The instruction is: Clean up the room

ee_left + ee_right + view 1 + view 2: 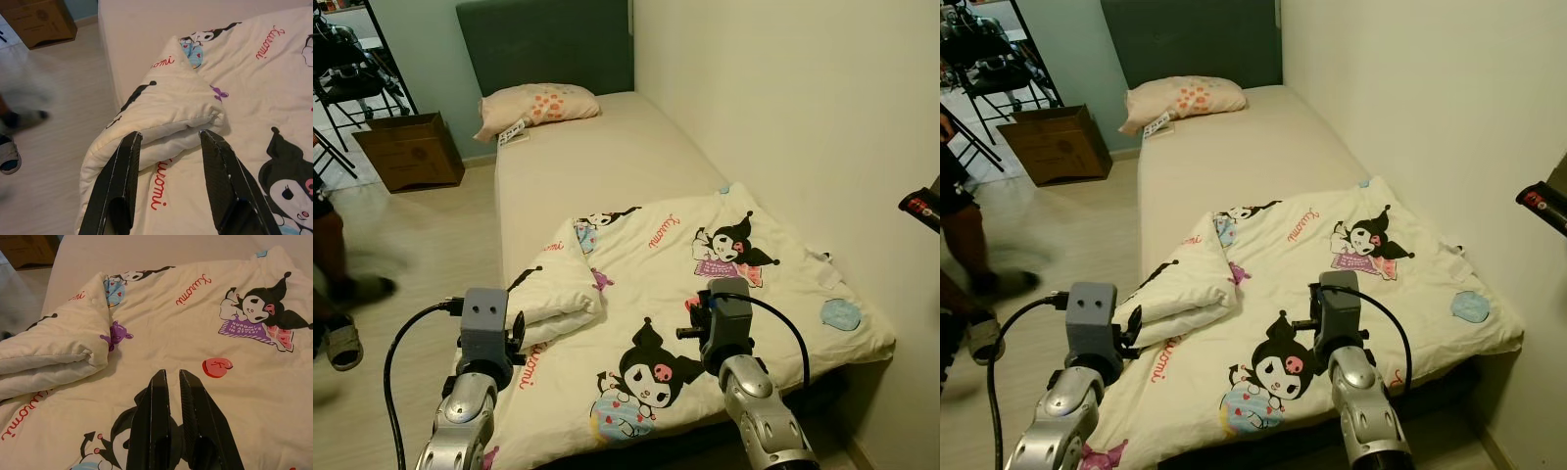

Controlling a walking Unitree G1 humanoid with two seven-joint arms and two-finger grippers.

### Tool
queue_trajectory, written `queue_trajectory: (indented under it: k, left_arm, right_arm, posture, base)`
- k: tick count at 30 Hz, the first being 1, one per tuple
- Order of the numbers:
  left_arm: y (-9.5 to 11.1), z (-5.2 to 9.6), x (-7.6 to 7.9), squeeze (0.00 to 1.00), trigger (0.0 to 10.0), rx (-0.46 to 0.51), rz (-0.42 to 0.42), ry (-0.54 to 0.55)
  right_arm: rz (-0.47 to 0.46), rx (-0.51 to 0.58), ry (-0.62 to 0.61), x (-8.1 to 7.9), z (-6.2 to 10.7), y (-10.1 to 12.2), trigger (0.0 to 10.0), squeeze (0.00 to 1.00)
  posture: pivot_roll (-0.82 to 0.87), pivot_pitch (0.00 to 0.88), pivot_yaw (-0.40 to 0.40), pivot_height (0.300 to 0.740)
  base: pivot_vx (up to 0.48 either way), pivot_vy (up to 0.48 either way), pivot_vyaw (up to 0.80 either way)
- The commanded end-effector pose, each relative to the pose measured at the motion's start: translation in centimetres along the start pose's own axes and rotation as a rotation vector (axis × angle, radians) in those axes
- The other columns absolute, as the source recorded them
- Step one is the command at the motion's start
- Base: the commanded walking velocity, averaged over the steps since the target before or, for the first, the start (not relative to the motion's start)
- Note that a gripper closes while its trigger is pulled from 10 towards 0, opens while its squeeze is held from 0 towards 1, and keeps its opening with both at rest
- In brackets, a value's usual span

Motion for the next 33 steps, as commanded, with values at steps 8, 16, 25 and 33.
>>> queue_trajectory:
  k: [8, 16, 25, 33]
  left_arm:
    - [0.6, -0.2, -0.3, 0.0, 10.0, 0.005, -0.035, -0.007]
    - [0.9, 0.2, -0.6, 0.0, 10.0, 0.011, -0.048, -0.015]
    - [1.2, 0.2, -0.4, 0.0, 10.0, 0.016, -0.063, -0.022]
    - [1.2, 0.3, -0.5, 0.0, 10.0, 0.012, -0.075, -0.025]
  right_arm:
    - [-0.007, -0.006, 0.017, -0.7, 0.0, 0.0, 10.0, 0.0]
    - [-0.012, -0.008, 0.029, -1.2, 0.2, -0.3, 10.0, 0.0]
    - [-0.018, -0.006, 0.026, -1.0, 0.3, -0.3, 10.0, 0.0]
    - [-0.023, -0.009, 0.027, -1.3, 0.3, -0.4, 10.0, 0.0]
  posture:
    - [-0.06, 0.091, 0.051, 0.74]
    - [-0.05, 0.071, 0.05, 0.74]
    - [-0.05, 0.071, 0.055, 0.74]
    - [-0.04, 0.07, 0.057, 0.74]
  base:
    - [0.0, 0.284, 0.0]
    - [0.0, 0.463, 0.0]
    - [0.0, 0.48, 0.0]
    - [0.0, 0.48, 0.0]
Point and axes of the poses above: a point about 5 cm out from each wrist's last joint towards the gripper, its own z axis pointing back from the gripper into the wrist, its own y axis along the axis of the wrist's last joint, x = y × z, the point moved 6 cm from there along -z, pointing out of the wrist towards the gripper, and after that the axes turned 9 degrees about z, right-handed, at the moved point
